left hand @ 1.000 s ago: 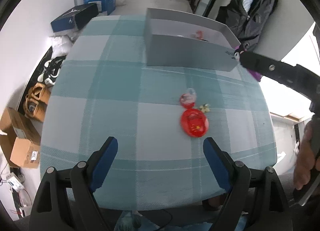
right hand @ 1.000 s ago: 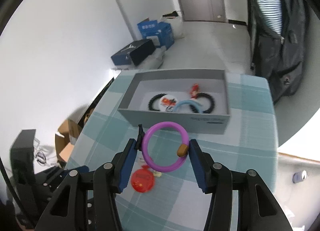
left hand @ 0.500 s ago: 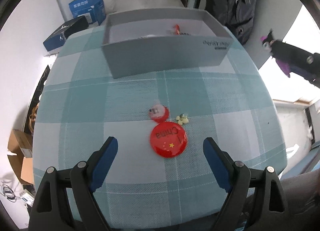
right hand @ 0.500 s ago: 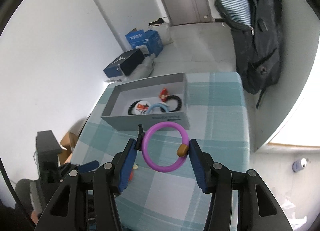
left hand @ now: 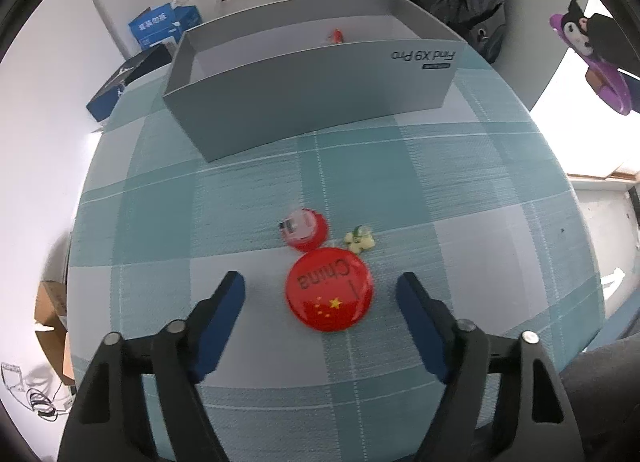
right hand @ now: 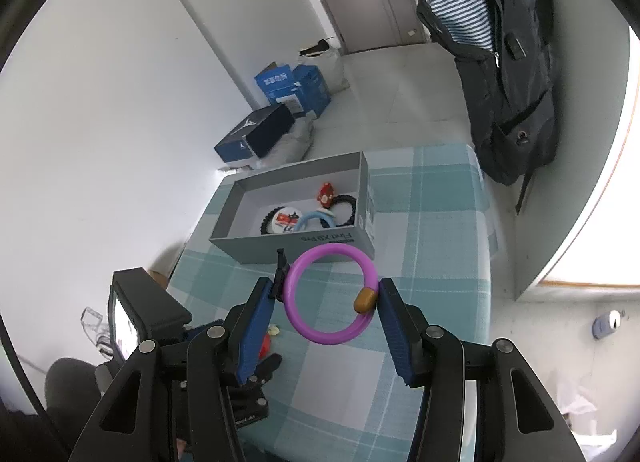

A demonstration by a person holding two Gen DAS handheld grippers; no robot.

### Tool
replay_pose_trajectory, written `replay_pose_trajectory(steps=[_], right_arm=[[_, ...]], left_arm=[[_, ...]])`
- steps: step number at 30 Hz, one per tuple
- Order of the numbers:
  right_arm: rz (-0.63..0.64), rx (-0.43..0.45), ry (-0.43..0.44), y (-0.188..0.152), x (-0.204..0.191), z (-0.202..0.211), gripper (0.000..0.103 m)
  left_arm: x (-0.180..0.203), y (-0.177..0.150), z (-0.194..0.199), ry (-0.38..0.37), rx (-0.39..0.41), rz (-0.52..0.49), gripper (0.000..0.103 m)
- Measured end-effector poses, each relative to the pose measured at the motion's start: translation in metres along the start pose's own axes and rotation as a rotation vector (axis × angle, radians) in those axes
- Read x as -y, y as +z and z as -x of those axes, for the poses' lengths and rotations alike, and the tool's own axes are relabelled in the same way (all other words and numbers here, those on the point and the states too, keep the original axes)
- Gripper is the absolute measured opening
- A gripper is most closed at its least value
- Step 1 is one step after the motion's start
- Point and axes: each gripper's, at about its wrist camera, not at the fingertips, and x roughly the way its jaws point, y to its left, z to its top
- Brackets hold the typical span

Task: Organize jewelry
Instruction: 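Grasp the purple ring with the right gripper and lift it, then grasp the red China badge with the left gripper while the right carries the purple ring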

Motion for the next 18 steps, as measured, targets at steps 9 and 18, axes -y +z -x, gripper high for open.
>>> replay_pose_trajectory(steps=[9,18], right_arm=[[-0.013,-0.012,-0.004,0.0008,0.0025,-0.0026,0.052],[-0.012,-0.017,-0.008,0.0001,0.0033,-0.0043,0.052]], left_arm=[[0.0087,0.0010,0.0021,-0.065,-0.008,-0.024,0.038],[0.0024,0.0033,0.0047,-0.126,-0.023,0.022,0.038]])
